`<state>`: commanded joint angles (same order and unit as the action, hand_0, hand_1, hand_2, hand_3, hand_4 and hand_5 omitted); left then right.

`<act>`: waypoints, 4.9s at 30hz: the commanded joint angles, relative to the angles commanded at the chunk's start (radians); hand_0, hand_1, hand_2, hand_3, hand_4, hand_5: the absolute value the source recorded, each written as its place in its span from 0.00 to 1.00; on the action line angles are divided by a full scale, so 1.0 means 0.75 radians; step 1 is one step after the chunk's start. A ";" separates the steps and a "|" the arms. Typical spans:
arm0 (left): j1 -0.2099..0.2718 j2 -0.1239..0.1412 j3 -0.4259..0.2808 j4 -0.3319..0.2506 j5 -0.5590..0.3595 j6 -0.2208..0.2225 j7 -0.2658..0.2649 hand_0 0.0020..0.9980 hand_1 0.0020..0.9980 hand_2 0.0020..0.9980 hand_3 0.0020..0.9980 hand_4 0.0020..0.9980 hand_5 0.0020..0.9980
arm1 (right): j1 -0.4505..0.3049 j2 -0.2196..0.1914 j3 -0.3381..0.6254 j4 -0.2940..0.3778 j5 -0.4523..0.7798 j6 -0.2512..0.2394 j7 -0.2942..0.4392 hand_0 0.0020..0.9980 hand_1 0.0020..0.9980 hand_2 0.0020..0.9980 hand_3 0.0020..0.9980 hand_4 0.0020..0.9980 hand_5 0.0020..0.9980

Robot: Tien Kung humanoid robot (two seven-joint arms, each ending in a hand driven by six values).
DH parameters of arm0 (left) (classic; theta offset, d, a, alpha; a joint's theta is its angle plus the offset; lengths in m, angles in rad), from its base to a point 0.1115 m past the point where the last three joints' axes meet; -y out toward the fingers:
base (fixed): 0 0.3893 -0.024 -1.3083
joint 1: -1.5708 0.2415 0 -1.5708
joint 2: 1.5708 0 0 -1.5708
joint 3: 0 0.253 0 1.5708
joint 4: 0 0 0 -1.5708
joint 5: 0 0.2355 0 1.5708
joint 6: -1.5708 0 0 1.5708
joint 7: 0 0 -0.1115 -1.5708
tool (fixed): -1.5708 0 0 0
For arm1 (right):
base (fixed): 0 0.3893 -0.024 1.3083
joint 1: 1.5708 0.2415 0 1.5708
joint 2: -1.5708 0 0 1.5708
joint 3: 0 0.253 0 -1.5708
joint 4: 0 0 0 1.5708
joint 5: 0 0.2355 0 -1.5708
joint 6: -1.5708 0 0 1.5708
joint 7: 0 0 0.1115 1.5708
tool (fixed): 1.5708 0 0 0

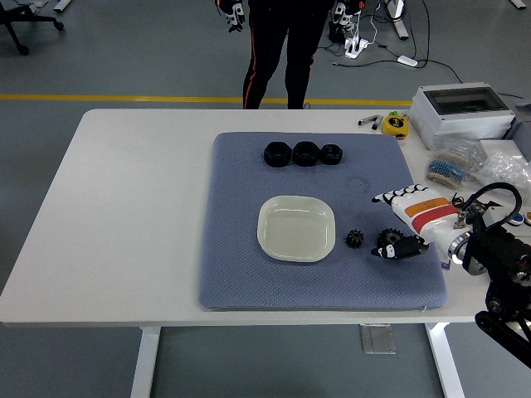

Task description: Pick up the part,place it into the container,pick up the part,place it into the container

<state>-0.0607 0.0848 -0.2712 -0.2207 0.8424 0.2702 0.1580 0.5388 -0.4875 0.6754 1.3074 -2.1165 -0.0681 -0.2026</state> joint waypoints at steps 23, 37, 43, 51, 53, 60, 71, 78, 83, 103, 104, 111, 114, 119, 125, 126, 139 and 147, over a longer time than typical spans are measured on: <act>-0.009 0.000 0.003 -0.004 0.006 -0.002 0.000 0.67 0.64 0.70 0.62 0.63 0.64 | 0.025 0.039 -0.018 -0.201 0.189 0.009 0.038 0.50 0.60 0.66 0.61 0.93 0.55; -0.013 -0.002 -0.002 -0.004 0.013 -0.003 -0.001 0.67 0.64 0.70 0.62 0.63 0.64 | 0.010 0.040 -0.016 -0.225 0.123 -0.003 0.041 0.26 0.44 0.50 0.51 0.71 0.49; -0.014 -0.002 -0.007 -0.004 0.022 -0.005 0.000 0.67 0.64 0.70 0.62 0.63 0.64 | 0.004 0.040 -0.016 -0.213 0.110 -0.035 0.052 0.13 0.30 0.43 0.50 0.65 0.48; -0.016 0.001 -0.006 -0.006 0.026 -0.009 -0.001 0.67 0.64 0.70 0.62 0.63 0.64 | 0.000 0.027 -0.016 -0.174 0.086 -0.115 0.081 0.03 0.15 0.30 0.49 0.62 0.47; -0.016 0.001 -0.005 -0.006 0.024 -0.009 -0.001 0.67 0.64 0.70 0.62 0.63 0.64 | 0.000 0.026 -0.012 -0.157 0.082 -0.139 0.082 0.00 0.04 0.17 0.47 0.63 0.45; -0.016 0.003 0.001 -0.006 0.017 -0.009 -0.003 0.67 0.63 0.70 0.62 0.63 0.64 | 0.011 0.024 0.000 -0.087 0.038 -0.178 0.065 0.00 0.00 0.11 0.46 0.66 0.42; -0.004 0.007 -0.006 -0.008 0.028 -0.012 0.004 0.67 0.63 0.70 0.62 0.63 0.64 | 0.124 0.080 -0.117 -0.018 0.059 -0.161 0.040 0.00 0.02 0.13 0.47 0.70 0.40; 0.012 0.012 -0.012 -0.013 0.044 -0.025 0.013 0.67 0.63 0.70 0.62 0.63 0.64 | 0.278 0.164 -0.321 -0.061 0.132 -0.118 0.008 0.11 0.12 0.27 0.53 0.77 0.45; 0.014 0.015 -0.012 -0.016 0.047 -0.028 0.012 0.67 0.63 0.70 0.62 0.63 0.64 | 0.349 0.223 -0.401 -0.101 0.134 -0.171 -0.010 0.18 0.23 0.42 0.83 0.91 0.48; 0.021 0.017 -0.023 -0.015 0.059 -0.030 0.011 0.67 0.63 0.70 0.62 0.63 0.64 | 0.347 0.131 -0.239 -0.101 0.133 -0.146 0.005 0.21 0.30 0.57 0.84 0.94 0.48; 0.021 0.017 -0.023 -0.014 0.058 -0.030 0.011 0.67 0.63 0.70 0.62 0.63 0.64 | 0.341 0.118 -0.240 -0.102 0.132 -0.130 0.011 0.21 0.30 0.57 0.84 0.94 0.48; 0.025 0.013 -0.030 -0.013 0.067 -0.028 0.012 0.67 0.63 0.70 0.62 0.63 0.64 | 0.278 0.095 -0.266 -0.147 0.171 -0.100 0.062 0.21 0.30 0.58 0.67 0.93 0.48; 0.025 0.011 -0.035 -0.013 0.076 -0.029 0.014 0.67 0.63 0.70 0.62 0.63 0.64 | 0.260 0.111 -0.276 -0.187 0.184 -0.118 0.072 0.23 0.31 0.60 0.58 0.92 0.47; 0.027 0.010 -0.038 -0.013 0.080 -0.029 0.015 0.67 0.63 0.70 0.62 0.63 0.65 | 0.253 0.126 -0.290 -0.246 0.209 -0.133 0.084 0.22 0.31 0.58 0.56 0.92 0.47; 0.028 0.012 -0.038 -0.014 0.081 -0.031 0.014 0.67 0.63 0.70 0.62 0.63 0.64 | 0.245 0.132 -0.294 -0.285 0.229 -0.132 0.089 0.22 0.30 0.56 0.56 0.92 0.47; 0.029 0.012 -0.039 -0.013 0.081 -0.031 0.014 0.67 0.63 0.70 0.62 0.63 0.64 | 0.244 0.133 -0.296 -0.289 0.233 -0.132 0.090 0.22 0.30 0.56 0.56 0.92 0.47; 0.026 0.010 -0.041 -0.014 0.091 -0.033 0.016 0.67 0.63 0.70 0.62 0.63 0.65 | 0.243 0.134 -0.300 -0.310 0.260 -0.131 0.103 0.18 0.28 0.49 0.52 0.88 0.48; 0.021 0.012 -0.027 -0.015 0.075 -0.033 0.011 0.67 0.63 0.70 0.62 0.63 0.65 | 0.241 0.136 -0.309 -0.314 0.267 -0.126 0.125 0.15 0.26 0.46 0.51 0.85 0.48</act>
<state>-0.0449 0.0937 -0.2917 -0.2323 0.8987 0.2456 0.1666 0.7193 -0.3855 0.4435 1.0721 -1.9163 -0.1624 -0.1091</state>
